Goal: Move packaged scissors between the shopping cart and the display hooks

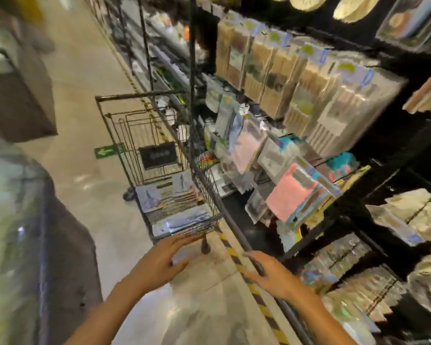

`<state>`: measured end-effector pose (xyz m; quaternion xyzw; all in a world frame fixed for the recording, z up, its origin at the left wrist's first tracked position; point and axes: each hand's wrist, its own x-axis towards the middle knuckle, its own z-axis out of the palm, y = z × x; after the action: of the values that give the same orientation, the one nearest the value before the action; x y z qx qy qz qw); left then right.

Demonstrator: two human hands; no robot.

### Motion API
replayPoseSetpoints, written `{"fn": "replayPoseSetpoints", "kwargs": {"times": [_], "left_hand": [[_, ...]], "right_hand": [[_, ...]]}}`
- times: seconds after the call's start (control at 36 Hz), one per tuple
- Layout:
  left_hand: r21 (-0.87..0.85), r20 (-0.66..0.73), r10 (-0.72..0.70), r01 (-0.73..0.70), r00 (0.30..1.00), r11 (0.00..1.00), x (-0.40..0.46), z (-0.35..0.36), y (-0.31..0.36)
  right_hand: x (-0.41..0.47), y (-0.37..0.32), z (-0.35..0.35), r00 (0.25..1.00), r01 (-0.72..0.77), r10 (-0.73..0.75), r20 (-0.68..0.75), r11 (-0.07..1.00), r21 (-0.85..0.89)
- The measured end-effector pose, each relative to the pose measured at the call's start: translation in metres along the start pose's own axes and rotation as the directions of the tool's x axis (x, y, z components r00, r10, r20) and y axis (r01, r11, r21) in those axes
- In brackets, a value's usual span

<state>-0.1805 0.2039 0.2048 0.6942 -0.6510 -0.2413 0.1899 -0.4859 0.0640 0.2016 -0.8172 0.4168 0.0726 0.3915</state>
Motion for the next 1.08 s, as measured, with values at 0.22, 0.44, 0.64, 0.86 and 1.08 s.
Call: {"fn": "replayPoseSetpoints", "kwargs": {"times": [0.22,0.44,0.64,0.86,1.08], "left_hand": [[-0.014,-0.002,-0.303,0.303,0.953,0.953,-0.015,0.009,-0.062],[-0.018,-0.023,-0.474,0.474,0.88,0.88,0.015,0.013,-0.076],[-0.012,-0.049,-0.541,0.541,0.84,0.841,0.059,0.007,-0.068],[-0.074,-0.004,-0.591,0.589,0.806,0.804,0.094,0.013,-0.088],[-0.138,0.051,-0.591,0.592,0.805,0.794,0.126,0.016,-0.153]], "right_hand": [[0.09,-0.005,-0.003,0.983,0.125,-0.116,0.141,0.991,-0.056],[0.18,-0.009,-0.045,0.949,0.24,-0.229,0.216,0.97,-0.028],[0.24,-0.013,-0.074,0.911,0.318,-0.289,0.295,0.947,-0.053],[0.297,-0.031,-0.083,0.881,0.325,-0.247,0.403,0.936,-0.138],[0.349,-0.054,-0.07,0.9,0.236,-0.131,0.415,0.948,-0.212]]}}
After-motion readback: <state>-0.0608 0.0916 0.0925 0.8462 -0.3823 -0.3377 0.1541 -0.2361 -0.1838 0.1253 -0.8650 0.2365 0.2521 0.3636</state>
